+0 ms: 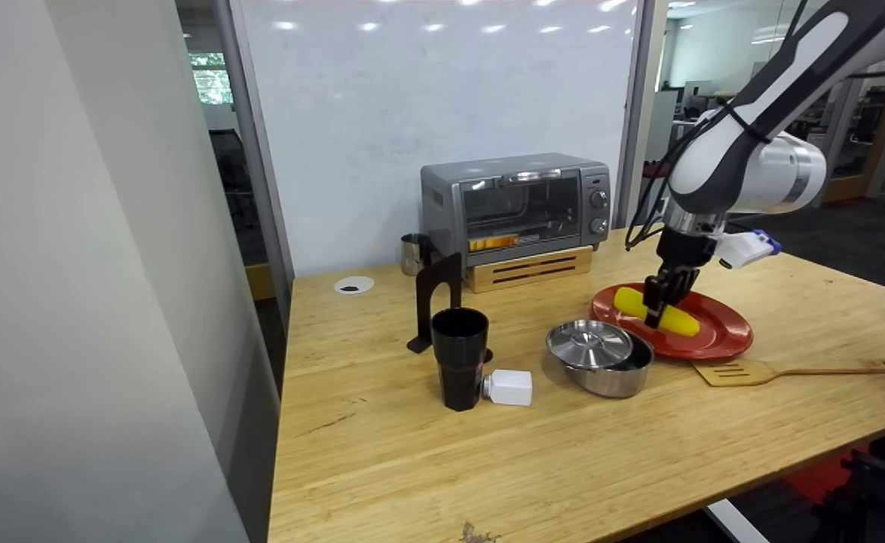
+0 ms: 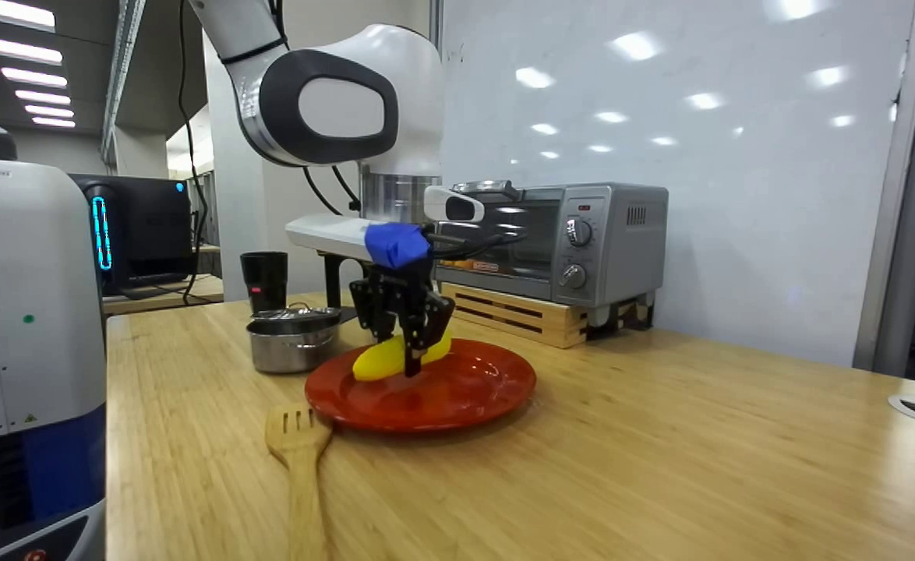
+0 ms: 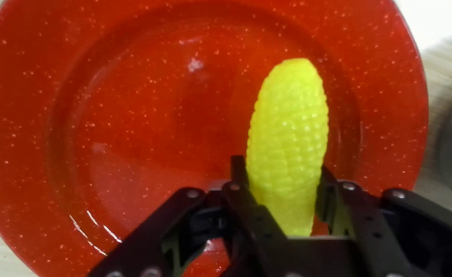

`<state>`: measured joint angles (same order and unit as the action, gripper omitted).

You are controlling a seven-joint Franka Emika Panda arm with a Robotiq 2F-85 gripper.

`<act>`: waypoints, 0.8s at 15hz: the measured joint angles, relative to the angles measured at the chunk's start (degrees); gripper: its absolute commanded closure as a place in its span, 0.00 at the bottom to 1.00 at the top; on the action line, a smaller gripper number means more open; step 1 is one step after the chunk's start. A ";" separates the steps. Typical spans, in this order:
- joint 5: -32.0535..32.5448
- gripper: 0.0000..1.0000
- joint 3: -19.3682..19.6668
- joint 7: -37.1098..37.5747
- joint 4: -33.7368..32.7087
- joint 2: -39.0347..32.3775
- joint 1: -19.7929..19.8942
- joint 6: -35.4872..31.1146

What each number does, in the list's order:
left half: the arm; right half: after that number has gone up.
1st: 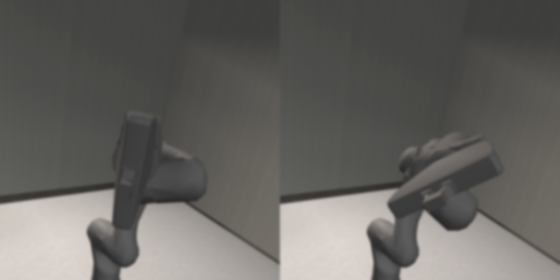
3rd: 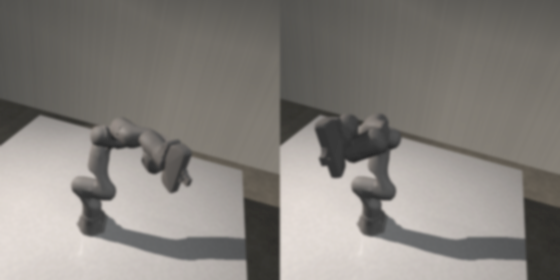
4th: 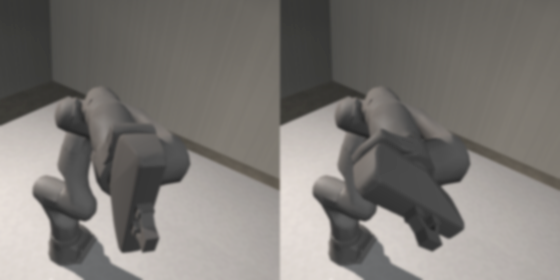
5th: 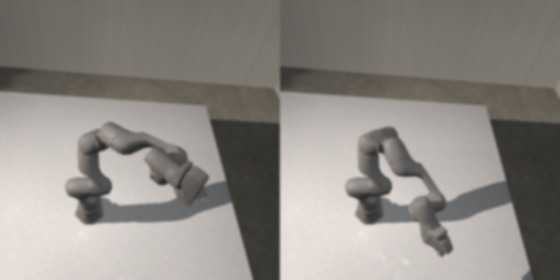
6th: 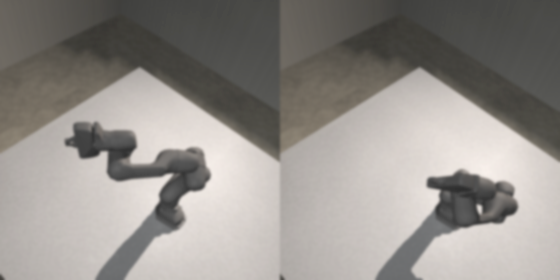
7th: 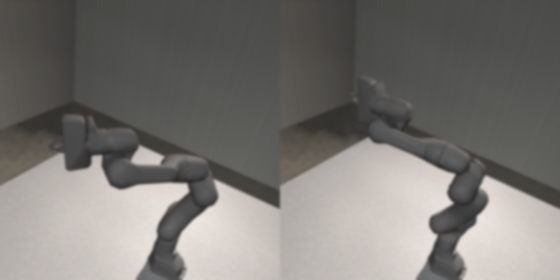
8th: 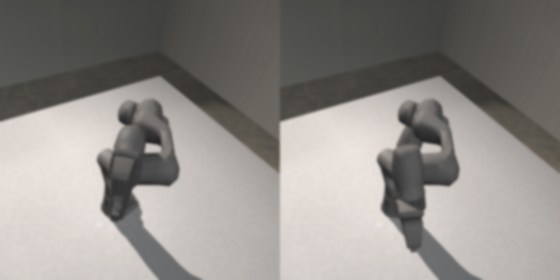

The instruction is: Put the corn on the red plate

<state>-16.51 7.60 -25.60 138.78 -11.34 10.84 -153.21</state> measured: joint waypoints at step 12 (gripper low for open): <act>8.66 0.00 -2.54 5.94 -2.19 6.17 -2.65 20.76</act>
<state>-7.85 5.06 -19.66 136.59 -5.17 8.19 -132.45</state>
